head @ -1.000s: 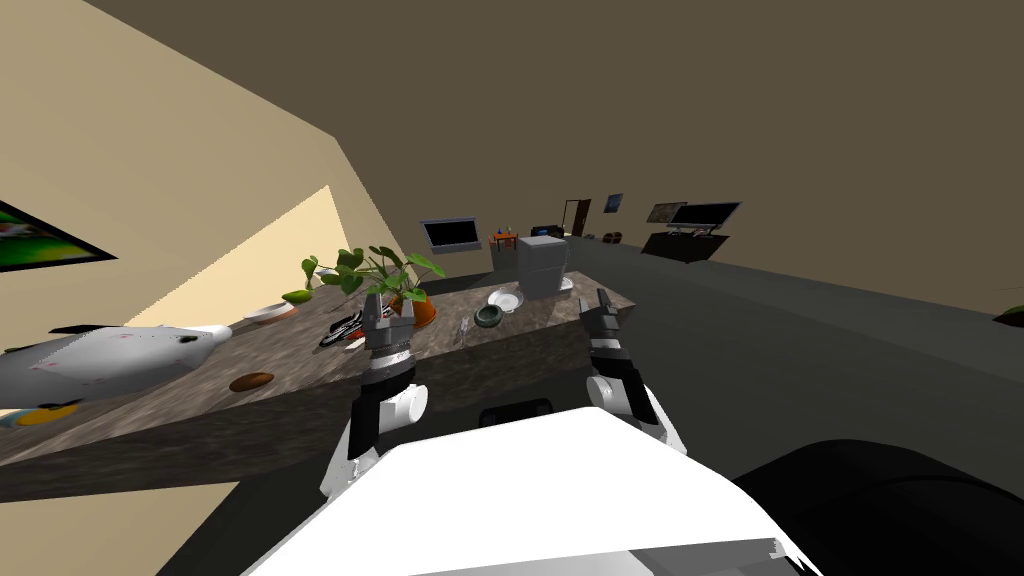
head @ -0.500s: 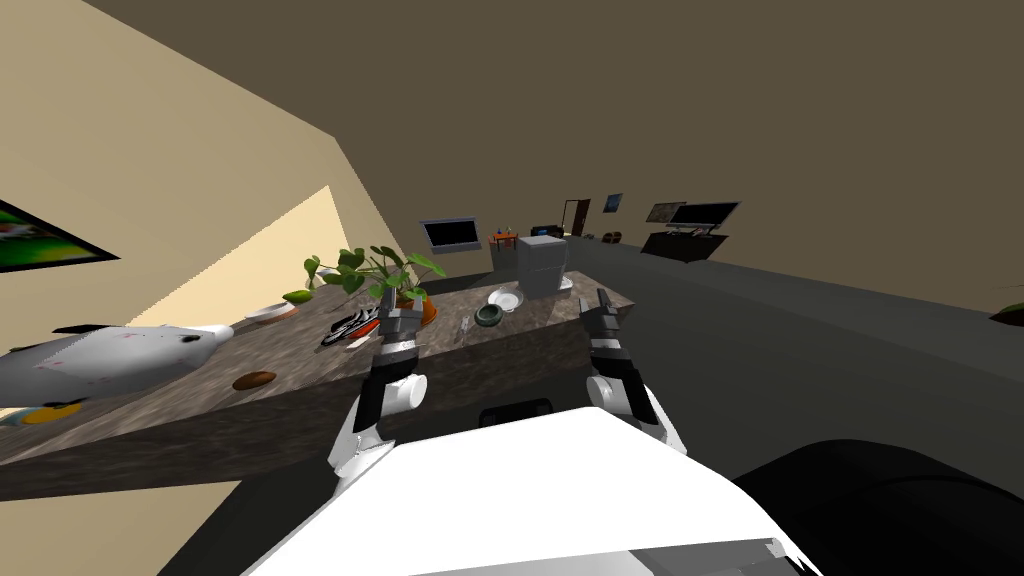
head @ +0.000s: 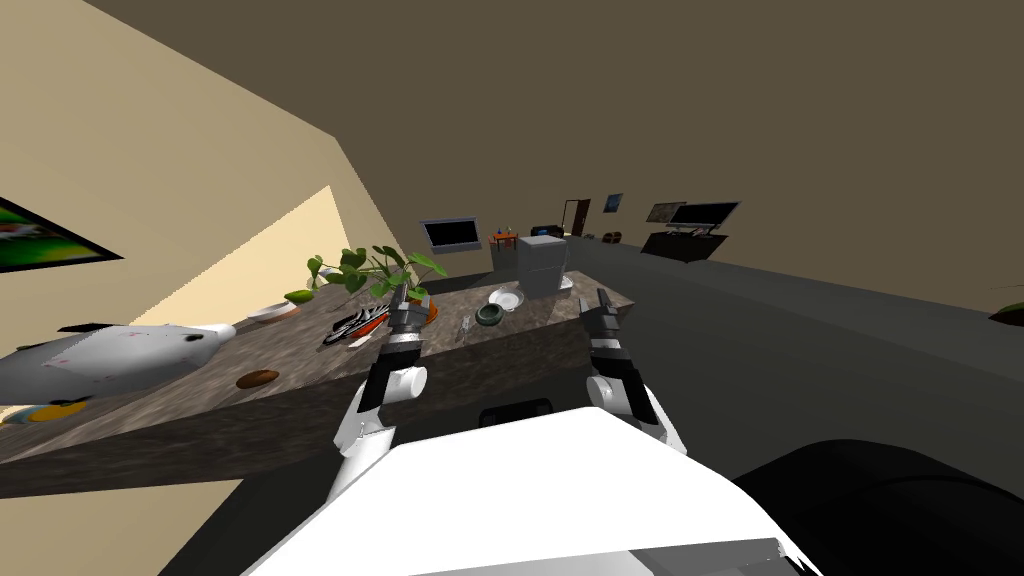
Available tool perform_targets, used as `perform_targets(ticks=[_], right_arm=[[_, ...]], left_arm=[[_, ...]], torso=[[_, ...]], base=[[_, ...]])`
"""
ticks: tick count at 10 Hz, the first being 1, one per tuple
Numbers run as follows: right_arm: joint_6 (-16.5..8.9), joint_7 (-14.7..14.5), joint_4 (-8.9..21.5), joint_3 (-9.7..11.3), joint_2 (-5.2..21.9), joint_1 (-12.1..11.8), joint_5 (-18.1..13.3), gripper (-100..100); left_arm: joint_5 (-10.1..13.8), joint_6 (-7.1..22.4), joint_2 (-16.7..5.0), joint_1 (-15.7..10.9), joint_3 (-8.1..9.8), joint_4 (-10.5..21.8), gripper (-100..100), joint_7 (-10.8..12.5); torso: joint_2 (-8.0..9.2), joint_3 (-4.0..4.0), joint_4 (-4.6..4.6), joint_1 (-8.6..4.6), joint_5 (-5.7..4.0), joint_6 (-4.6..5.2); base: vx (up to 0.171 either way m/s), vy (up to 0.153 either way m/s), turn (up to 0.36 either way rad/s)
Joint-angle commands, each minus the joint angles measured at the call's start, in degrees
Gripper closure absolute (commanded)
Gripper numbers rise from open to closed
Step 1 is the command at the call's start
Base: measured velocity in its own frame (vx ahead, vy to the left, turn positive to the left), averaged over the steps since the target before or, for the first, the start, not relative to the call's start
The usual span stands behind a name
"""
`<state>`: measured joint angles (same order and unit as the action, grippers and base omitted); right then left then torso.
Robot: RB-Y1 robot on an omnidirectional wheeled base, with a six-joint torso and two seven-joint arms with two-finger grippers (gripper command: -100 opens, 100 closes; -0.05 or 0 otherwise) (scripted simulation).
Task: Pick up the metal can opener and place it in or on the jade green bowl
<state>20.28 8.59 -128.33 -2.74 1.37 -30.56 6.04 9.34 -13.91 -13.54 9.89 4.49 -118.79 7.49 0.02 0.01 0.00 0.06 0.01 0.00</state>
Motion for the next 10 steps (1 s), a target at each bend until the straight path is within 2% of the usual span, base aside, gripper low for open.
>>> perform_targets(ticks=[1,2,3,4,5,6,7,8,9,10], right_arm=[[0.00,0.00,0.00,0.00,0.00,0.00,0.00,0],[0.00,0.00,0.00,0.00,0.00,0.00,0.00,0],[0.00,0.00,0.00,0.00,0.00,0.00,0.00,0],[0.00,0.00,0.00,0.00,0.00,0.00,0.00,0],[0.00,0.00,0.00,0.00,0.00,0.00,0.00,0],[0.00,0.00,0.00,0.00,0.00,0.00,0.00,0],[0.00,0.00,0.00,0.00,0.00,0.00,0.00,0],[0.00,0.00,0.00,0.00,0.00,0.00,0.00,0],[0.00,0.00,0.00,0.00,0.00,0.00,0.00,0],[0.00,0.00,0.00,0.00,0.00,0.00,0.00,0]], left_arm=[[0.25,2.74,-0.76,-1.00,0.05,0.92,-100,1.25],[0.76,4.49,-2.33,-3.16,0.14,3.24,-100,3.59],[0.76,5.97,-2.33,-3.16,0.14,3.24,-100,3.59],[0.76,6.14,-2.33,-3.16,0.14,3.24,-100,3.59],[1.31,8.26,-3.86,-5.38,0.19,5.79,-100,6.05],[1.31,9.67,-3.86,-5.38,0.19,5.79,-100,6.05],[1.88,11.48,-5.36,-7.56,0.22,7.81,-100,8.62],[1.88,13.06,-5.36,-7.67,0.22,8.54,-100,8.62],[2.49,14.82,-6.80,-10.03,0.23,11.24,-100,11.04],[2.49,16.92,-6.80,-10.03,0.23,11.49,-100,11.27]], torso=[[0.00,0.00,0.00,0.00,0.00,0.00],[0.00,0.00,0.00,0.00,0.00,-0.01],[-0.01,0.00,0.00,0.01,0.00,0.00],[-0.01,0.00,0.00,0.01,0.01,-0.01],[-0.01,-0.01,0.00,-0.02,0.00,-0.01],[-0.02,-0.01,0.00,0.00,0.00,-0.01],[-0.01,-0.01,0.00,-0.02,0.00,-0.01],[-0.03,-0.02,-0.01,-0.01,0.00,0.01],[-0.02,-0.01,-0.01,-0.01,0.00,-0.01],[-0.04,-0.02,-0.01,-0.03,0.00,0.00]], base=[[-0.011,0.014,-0.004],[-0.011,0.015,0.002],[-0.011,0.015,-0.003],[-0.004,0.008,-0.001],[-0.008,0.010,-0.003],[-0.008,0.011,-0.006],[-0.011,0.012,-0.010],[-0.007,0.010,-0.013],[-0.004,0.008,-0.016],[-0.003,0.005,-0.016]])
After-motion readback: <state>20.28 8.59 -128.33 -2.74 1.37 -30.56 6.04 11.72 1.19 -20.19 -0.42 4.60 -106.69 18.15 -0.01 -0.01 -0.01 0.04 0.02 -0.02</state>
